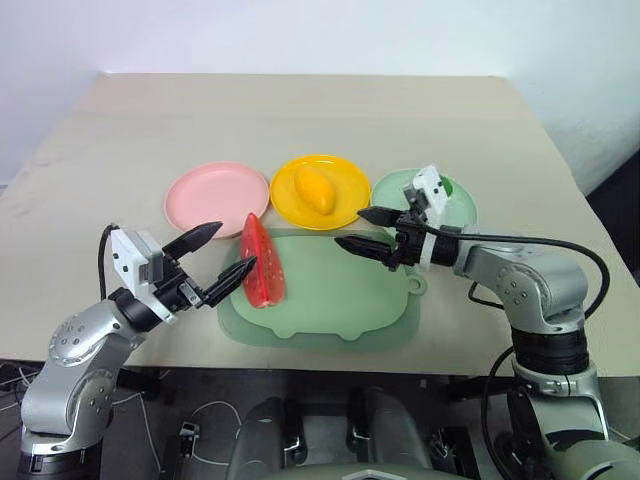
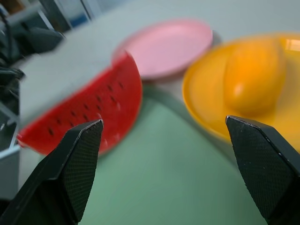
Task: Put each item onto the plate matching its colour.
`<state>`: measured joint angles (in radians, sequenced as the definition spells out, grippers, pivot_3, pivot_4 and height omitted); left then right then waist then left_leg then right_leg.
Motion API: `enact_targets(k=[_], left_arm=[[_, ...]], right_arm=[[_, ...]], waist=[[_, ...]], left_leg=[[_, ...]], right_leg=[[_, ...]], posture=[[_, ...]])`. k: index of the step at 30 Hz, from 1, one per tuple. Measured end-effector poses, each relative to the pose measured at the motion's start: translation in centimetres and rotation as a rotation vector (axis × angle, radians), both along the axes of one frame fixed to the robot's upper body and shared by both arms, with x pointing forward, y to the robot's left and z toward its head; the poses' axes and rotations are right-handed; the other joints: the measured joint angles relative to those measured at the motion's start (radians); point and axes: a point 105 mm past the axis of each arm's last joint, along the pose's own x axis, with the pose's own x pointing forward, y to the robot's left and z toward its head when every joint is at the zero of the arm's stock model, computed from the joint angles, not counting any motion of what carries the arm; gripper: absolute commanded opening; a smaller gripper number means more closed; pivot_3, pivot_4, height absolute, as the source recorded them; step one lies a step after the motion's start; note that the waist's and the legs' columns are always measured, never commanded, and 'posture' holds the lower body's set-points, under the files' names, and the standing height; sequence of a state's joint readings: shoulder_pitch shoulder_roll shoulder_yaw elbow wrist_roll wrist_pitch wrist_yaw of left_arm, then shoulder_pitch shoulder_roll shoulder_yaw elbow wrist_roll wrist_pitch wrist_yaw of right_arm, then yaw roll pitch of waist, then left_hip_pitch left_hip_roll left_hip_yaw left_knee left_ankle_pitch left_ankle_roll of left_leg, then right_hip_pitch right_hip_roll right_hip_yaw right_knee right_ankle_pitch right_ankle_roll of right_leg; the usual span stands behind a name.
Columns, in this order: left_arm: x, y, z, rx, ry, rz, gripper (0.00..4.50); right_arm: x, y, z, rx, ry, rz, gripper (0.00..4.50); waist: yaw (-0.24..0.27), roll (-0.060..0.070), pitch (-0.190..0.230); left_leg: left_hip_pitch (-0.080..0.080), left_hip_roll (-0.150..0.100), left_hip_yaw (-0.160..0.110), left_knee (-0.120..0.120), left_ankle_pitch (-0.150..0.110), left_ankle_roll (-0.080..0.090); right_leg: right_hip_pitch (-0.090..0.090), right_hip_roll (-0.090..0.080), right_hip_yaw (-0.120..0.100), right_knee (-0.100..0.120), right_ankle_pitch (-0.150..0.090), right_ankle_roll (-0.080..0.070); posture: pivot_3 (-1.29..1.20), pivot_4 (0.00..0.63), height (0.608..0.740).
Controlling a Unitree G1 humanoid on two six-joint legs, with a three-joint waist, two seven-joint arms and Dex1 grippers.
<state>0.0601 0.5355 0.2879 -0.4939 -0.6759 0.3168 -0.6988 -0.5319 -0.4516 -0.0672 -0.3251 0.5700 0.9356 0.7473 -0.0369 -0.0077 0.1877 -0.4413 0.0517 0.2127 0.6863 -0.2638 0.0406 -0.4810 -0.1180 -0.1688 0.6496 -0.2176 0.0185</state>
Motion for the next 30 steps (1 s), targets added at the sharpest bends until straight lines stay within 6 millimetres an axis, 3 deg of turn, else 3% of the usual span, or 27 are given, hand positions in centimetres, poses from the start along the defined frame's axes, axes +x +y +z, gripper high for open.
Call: enact_targets(k=[5,10,19,30], left_arm=[[-0.3,-1.1,-0.4,-0.016,0.048,0.053,4.5],[0.0,-2.1,-0.5,0.0,0.08,0.106,4.5],[3.8,-2.2,2.3,0.001,0.1,0.259,4.5],[2.8,-1.0,-1.8,0.103,0.335,0.299,4.5]], right_arm=[[-2.2,-1.4,0.6,0.048,-0.077,0.064,4.44],[-3.8,-1.7,-0.9,0.006,-0.048,0.122,4.44],[-3.7,-1.3,-1.9,-0.016,-0.067,0.125,4.44],[-3.4,-2.6,-2.9,-0.053,-0.072,0.078,4.44]], waist=[[0.014,0.0,0.0],[0.024,-0.001,0.0],[0.027,-0.001,0.0],[0.026,-0.002,0.0]], left_leg=[[0.001,0.0,-0.001,0.0,0.0,0.0],[0.005,0.0,-0.002,0.0,-0.003,0.004],[0.005,0.0,-0.002,0.001,0.0,0.002],[0.006,-0.001,-0.002,0.001,0.0,0.001]], right_leg=[[0.002,0.0,0.0,-0.001,0.0,0.0],[0.006,0.0,0.0,-0.002,-0.002,0.002],[0.007,0.001,0.0,-0.001,0.0,0.0],[0.007,0.0,-0.001,-0.001,-0.001,0.002]], posture=[[0.0,0.15,0.696],[0.0,0.15,0.696],[0.0,0.15,0.696],[0.0,0.15,0.696]])
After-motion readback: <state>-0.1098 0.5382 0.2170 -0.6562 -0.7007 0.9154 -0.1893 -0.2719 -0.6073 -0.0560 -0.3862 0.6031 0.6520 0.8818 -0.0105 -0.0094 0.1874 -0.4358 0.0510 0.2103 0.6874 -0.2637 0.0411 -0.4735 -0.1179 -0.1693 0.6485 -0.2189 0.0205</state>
